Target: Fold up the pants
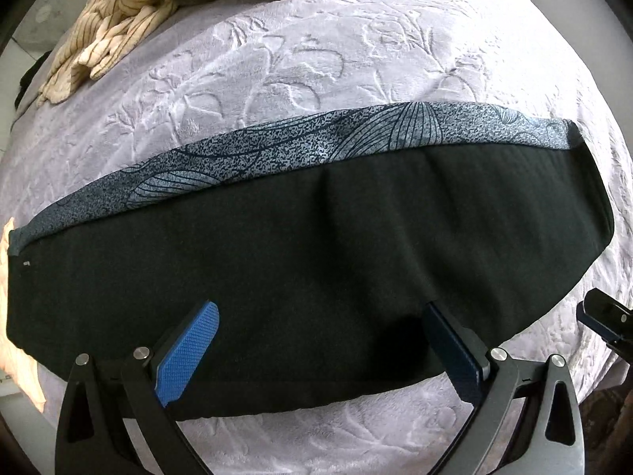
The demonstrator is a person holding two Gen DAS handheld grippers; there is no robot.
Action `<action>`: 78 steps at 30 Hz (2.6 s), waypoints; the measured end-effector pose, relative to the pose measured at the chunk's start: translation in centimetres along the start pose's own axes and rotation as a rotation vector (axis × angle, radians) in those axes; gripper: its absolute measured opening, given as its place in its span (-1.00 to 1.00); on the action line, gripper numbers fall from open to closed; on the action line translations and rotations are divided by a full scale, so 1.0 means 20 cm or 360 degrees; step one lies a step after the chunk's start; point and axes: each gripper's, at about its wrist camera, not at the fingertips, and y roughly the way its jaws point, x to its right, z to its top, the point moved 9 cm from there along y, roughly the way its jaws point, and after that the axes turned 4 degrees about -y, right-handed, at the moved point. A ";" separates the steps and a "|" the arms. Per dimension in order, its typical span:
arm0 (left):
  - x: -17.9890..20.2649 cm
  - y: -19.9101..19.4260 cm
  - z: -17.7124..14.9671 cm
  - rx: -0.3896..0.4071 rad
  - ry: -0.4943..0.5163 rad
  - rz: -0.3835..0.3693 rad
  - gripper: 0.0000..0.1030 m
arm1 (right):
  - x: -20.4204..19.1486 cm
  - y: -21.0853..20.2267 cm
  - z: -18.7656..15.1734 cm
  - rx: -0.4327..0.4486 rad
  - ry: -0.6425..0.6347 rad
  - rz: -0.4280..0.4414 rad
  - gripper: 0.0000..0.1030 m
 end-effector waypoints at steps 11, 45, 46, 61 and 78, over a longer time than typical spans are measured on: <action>-0.03 0.04 0.02 -0.0013 0.0007 0.0003 1.00 | 0.00 0.01 0.00 -0.0002 0.0015 0.0020 0.00; 0.02 -0.09 0.01 0.0040 0.0154 0.0182 1.00 | -0.08 0.00 0.01 -0.0001 -0.0134 -0.0036 0.27; 0.02 -0.09 0.01 0.0038 0.0153 0.0182 1.00 | -0.09 0.00 0.01 0.0002 -0.0153 -0.0054 0.31; -0.01 -0.09 0.00 0.0031 0.0143 0.0190 1.00 | -0.24 0.01 0.03 0.0015 -0.0557 -0.0472 0.61; -0.03 -0.08 0.00 0.0018 0.0151 0.0199 1.00 | -0.28 0.03 0.04 -0.0009 -0.0725 -0.0673 0.66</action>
